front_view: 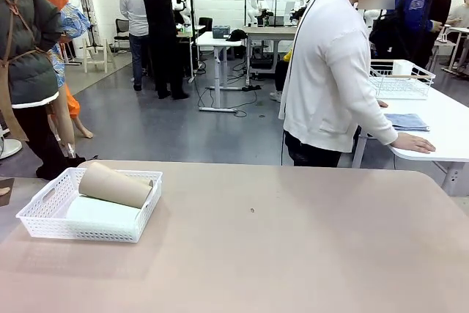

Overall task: Clean and organize the cups into the basket.
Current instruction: Move the Organizing basket back to the left side of the table.

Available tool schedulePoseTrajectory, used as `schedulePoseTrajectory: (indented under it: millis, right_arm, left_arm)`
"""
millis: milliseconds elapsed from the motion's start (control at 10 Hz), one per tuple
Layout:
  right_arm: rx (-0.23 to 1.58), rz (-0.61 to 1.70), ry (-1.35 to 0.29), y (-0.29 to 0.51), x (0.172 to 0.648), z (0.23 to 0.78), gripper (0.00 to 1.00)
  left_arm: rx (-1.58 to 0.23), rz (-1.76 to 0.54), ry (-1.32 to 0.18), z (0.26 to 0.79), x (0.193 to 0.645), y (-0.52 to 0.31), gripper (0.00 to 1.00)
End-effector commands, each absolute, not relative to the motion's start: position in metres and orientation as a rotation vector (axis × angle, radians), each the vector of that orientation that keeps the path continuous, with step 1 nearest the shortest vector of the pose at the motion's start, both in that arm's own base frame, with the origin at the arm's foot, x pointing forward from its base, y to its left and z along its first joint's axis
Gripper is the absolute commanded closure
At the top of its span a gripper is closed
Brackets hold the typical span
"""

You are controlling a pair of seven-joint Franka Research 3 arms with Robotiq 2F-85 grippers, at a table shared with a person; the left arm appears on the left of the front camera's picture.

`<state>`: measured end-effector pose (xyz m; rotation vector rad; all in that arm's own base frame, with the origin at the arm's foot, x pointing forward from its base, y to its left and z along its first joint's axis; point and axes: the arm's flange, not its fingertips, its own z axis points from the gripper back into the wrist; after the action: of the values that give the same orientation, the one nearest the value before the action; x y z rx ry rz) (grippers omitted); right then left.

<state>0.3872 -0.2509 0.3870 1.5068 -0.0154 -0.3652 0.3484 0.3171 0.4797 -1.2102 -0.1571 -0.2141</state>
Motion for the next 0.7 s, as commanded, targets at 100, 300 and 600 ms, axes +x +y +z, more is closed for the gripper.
schedulePoseTrajectory:
  millis: [100,300,600]
  right_arm:
    - [1.514,-0.373,-0.027,-0.25,0.387,0.386,0.0]
    - [1.514,-0.373,-0.027,-0.25,0.387,0.386,0.0]
    - [1.514,-0.373,-0.027,-0.25,0.387,0.386,0.0]
  left_arm:
    - [-1.21,-0.214,-0.157,0.48,0.348,0.317,0.0]
    - [-1.21,-0.214,-0.157,0.48,0.348,0.317,0.0]
    - [-1.21,-0.214,-0.157,0.48,0.348,0.317,0.0]
